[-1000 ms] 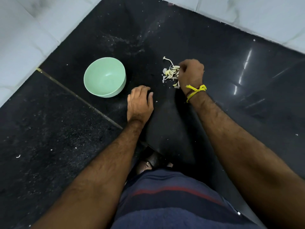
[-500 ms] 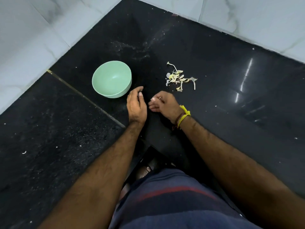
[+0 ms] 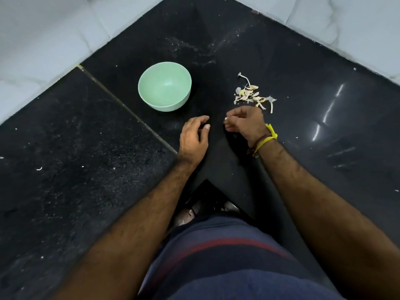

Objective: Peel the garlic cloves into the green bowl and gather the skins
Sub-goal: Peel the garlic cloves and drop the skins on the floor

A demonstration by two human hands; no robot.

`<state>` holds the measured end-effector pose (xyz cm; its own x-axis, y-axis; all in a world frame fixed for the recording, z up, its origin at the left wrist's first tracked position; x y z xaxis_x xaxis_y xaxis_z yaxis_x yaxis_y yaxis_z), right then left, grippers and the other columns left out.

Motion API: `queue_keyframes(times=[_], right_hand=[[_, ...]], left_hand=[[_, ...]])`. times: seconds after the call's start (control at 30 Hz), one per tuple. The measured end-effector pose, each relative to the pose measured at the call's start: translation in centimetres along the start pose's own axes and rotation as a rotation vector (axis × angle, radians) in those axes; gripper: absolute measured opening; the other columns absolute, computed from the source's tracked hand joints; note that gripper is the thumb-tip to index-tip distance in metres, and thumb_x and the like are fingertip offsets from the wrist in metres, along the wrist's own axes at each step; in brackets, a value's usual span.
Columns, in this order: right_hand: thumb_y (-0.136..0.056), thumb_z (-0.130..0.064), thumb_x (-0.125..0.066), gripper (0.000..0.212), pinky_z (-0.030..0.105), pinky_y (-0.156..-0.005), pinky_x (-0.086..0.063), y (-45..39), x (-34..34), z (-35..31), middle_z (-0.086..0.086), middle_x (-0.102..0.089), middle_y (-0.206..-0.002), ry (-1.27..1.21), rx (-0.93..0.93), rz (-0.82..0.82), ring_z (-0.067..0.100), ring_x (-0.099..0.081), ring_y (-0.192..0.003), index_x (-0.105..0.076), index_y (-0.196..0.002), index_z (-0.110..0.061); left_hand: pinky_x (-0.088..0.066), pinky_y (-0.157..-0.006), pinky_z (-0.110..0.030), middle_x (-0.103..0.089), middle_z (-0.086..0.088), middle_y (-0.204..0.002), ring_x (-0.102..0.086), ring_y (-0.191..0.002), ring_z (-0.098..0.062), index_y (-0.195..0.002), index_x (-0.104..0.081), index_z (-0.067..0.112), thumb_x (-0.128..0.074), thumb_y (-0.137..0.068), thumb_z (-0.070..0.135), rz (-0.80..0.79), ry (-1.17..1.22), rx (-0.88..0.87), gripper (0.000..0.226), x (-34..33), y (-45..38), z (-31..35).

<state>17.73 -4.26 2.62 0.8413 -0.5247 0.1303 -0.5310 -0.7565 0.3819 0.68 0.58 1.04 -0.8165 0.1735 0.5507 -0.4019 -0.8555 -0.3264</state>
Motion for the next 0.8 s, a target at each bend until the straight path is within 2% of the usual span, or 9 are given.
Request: queue_keyframes(times=[0.1,0.27,0.33,0.47,0.57,0.63,0.7,0.8], right_hand=[[-0.088,0.005,-0.067,0.012,0.027,-0.063,-0.060,1.5,-0.6,1.0,0.013,-0.071,-0.078,-0.112,-0.053,-0.080,0.017,-0.069,-0.064,-0.064,-0.087,-0.006],[-0.087,0.003,-0.070,0.008,0.024,-0.063,-0.060,2.5,-0.8,1.2,0.006,-0.071,-0.069,-0.155,-0.063,-0.113,0.012,-0.068,-0.058,-0.068,-0.086,-0.004],[-0.087,0.002,-0.070,0.005,0.023,-0.061,-0.059,2.6,-0.9,1.0,0.007,-0.071,-0.070,-0.123,-0.065,-0.123,0.011,-0.068,-0.058,-0.069,-0.088,-0.002],[-0.086,0.002,-0.071,0.005,0.022,-0.061,-0.059,2.5,-1.0,0.8,0.007,-0.072,-0.067,-0.069,-0.068,-0.175,0.010,-0.069,-0.058,-0.069,-0.086,-0.003],[-0.086,0.001,-0.071,0.005,0.025,-0.064,-0.061,2.5,-1.0,1.0,0.017,-0.072,-0.079,-0.031,-0.050,-0.203,0.013,-0.069,-0.061,-0.070,-0.089,-0.002],[-0.085,0.000,-0.072,0.005,0.028,-0.068,-0.061,2.5,-0.9,1.0,0.022,-0.072,-0.085,0.016,-0.014,-0.220,0.018,-0.070,-0.066,-0.071,-0.088,-0.004],[-0.084,0.001,-0.073,0.006,0.032,-0.071,-0.062,2.5,-0.9,1.0,0.021,-0.073,-0.082,0.049,0.009,-0.228,0.020,-0.070,-0.066,-0.071,-0.087,-0.004],[-0.084,0.005,-0.072,0.007,0.028,-0.068,-0.062,2.6,-0.8,0.7,0.015,-0.071,-0.074,0.086,0.005,-0.252,0.014,-0.069,-0.061,-0.071,-0.090,0.003]], left_hand=[[-0.051,-0.096,-0.031,-0.072,-0.007,-0.112,-0.064,-0.106,-0.021,-0.118,-0.071,0.006,-0.069,-0.093,0.017,-0.044,0.011,-0.028,0.027,-0.1,0.5,-0.2],[-0.051,-0.086,-0.024,-0.075,-0.002,-0.094,-0.066,-0.090,-0.016,-0.097,-0.078,0.008,-0.079,-0.085,0.015,-0.058,0.030,-0.115,0.014,-0.2,0.5,0.3],[-0.051,-0.084,-0.021,-0.075,-0.002,-0.091,-0.066,-0.086,-0.013,-0.094,-0.078,0.008,-0.082,-0.082,0.014,-0.048,0.043,-0.113,0.014,-0.2,0.6,0.2],[-0.053,-0.080,-0.026,-0.075,-0.003,-0.089,-0.066,-0.082,-0.016,-0.092,-0.078,0.007,-0.079,-0.085,0.010,-0.038,0.024,-0.107,0.008,-0.3,0.6,0.0],[-0.051,-0.080,-0.026,-0.074,-0.005,-0.087,-0.066,-0.082,-0.018,-0.091,-0.077,0.005,-0.075,-0.087,0.007,-0.049,-0.013,-0.123,0.004,-0.3,0.5,0.1],[-0.050,-0.080,-0.024,-0.075,-0.005,-0.086,-0.066,-0.080,-0.019,-0.090,-0.077,0.004,-0.074,-0.087,0.005,-0.049,-0.023,-0.147,0.004,-0.2,0.5,0.1],[-0.049,-0.082,-0.020,-0.075,-0.006,-0.086,-0.067,-0.080,-0.019,-0.089,-0.078,0.003,-0.073,-0.087,0.003,-0.057,-0.030,-0.162,0.005,-0.1,0.6,0.1],[-0.043,-0.087,-0.010,-0.076,-0.007,-0.087,-0.067,-0.080,-0.021,-0.089,-0.078,0.001,-0.072,-0.086,0.001,-0.078,-0.051,-0.192,0.007,-0.3,0.8,-0.2]])
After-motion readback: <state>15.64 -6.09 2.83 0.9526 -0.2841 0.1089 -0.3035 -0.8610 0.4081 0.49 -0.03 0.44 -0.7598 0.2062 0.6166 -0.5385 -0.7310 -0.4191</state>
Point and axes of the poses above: each hand's wrist, its own y-axis away from the middle knuckle, its own x-axis out of the back of the hand, z = x × y, the point moved 3 cm from there along -y, towards the middle knuckle
